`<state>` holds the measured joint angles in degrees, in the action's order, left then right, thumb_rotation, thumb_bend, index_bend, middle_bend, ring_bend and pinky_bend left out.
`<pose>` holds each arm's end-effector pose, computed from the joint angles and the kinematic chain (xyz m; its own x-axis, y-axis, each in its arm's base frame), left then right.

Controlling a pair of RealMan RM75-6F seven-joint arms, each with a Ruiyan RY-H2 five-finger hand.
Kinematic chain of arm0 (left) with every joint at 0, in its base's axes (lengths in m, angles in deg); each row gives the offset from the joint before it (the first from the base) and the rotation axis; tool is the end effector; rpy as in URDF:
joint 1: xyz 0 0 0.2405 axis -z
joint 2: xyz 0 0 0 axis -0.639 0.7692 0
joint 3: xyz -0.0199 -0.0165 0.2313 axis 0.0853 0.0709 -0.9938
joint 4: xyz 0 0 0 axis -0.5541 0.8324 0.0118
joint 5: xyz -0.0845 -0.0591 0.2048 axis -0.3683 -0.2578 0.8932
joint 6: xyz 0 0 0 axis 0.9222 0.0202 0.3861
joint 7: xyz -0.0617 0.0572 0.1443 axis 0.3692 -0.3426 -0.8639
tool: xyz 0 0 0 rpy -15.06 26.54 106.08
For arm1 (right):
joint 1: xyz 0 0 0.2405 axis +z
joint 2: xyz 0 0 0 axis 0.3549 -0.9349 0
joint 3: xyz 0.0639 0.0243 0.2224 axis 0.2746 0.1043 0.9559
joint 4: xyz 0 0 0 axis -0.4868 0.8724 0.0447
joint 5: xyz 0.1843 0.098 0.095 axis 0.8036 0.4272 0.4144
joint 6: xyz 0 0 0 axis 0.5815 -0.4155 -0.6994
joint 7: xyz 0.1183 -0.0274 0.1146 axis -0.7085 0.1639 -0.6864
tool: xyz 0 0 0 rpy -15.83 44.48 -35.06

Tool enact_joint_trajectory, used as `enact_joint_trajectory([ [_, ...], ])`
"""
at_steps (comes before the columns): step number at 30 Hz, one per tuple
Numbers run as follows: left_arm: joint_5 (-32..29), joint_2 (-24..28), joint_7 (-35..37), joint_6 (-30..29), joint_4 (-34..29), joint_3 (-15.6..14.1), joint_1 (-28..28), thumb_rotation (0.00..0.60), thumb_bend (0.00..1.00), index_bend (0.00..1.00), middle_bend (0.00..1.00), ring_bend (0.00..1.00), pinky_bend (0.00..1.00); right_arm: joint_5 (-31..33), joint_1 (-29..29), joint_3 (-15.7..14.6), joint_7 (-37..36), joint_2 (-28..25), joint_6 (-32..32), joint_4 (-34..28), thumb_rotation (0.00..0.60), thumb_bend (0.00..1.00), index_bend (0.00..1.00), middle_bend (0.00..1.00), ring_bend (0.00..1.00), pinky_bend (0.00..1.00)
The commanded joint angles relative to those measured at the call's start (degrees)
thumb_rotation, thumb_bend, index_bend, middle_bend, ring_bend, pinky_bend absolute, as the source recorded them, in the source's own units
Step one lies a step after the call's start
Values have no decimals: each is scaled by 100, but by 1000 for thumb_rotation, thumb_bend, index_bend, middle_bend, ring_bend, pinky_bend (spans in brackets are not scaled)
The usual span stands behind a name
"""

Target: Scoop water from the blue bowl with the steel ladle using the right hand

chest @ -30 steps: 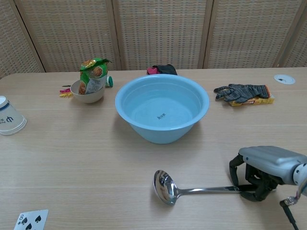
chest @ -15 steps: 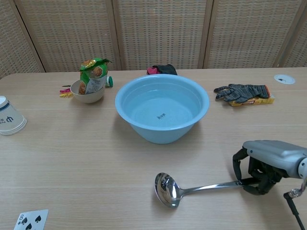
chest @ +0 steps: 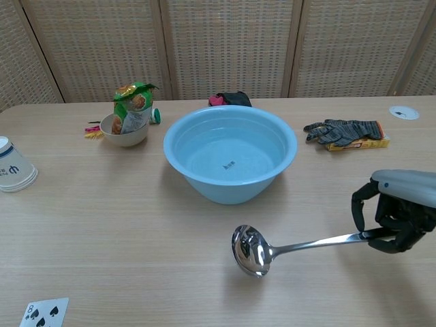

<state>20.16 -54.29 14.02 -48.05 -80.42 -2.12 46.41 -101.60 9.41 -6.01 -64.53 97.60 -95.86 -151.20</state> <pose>-0.2782 0.2146 0.1367 0.4423 0.0216 0.8966 0.8960 0.0324 -0.4428 -0.1883 -0.2597 -0.0385 0.3243 -0.5126 0.7950 -0.9452 -0.1429 0.2935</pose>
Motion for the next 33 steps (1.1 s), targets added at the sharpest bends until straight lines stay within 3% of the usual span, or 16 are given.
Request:
enact_joint_trajectory([
  [1, -11, 0, 1, 12, 0, 1, 4, 600, 0, 0, 0, 0, 0, -126, -22, 7, -101, -269, -18, -271, 600, 844, 774, 1000, 965, 1000],
  [9, -61, 24, 57, 38, -23, 23, 14, 600, 0, 0, 0, 0, 0, -204, 36, 88, -100, -969, -66, -1025, 600, 845, 779, 1000, 965, 1000],
  [15, -101, 44, 89, 67, -24, 40, 27, 600, 0, 0, 0, 0, 0, 248, 301, 498, 2, -1379, -132, -1338, 600, 848, 780, 1000, 965, 1000],
  [18, -149, 46, 100, 103, -8, 53, 41, 600, 0, 0, 0, 0, 0, 769, 598, 793, 258, -1463, -170, -1305, 600, 848, 781, 1000, 965, 1000],
  [25, -285, 46, 147, 212, 44, 89, 81, 600, 0, 0, 0, 0, 0, 2634, 1681, 1399, 1342, -1365, -412, -990, 600, 848, 780, 1000, 965, 1000],
  [33, -501, 53, 205, 372, 136, 156, 146, 600, 0, 0, 0, 0, 0, 4632, 2977, 1719, 2618, -770, -791, -156, 600, 849, 782, 1000, 965, 1000],
])
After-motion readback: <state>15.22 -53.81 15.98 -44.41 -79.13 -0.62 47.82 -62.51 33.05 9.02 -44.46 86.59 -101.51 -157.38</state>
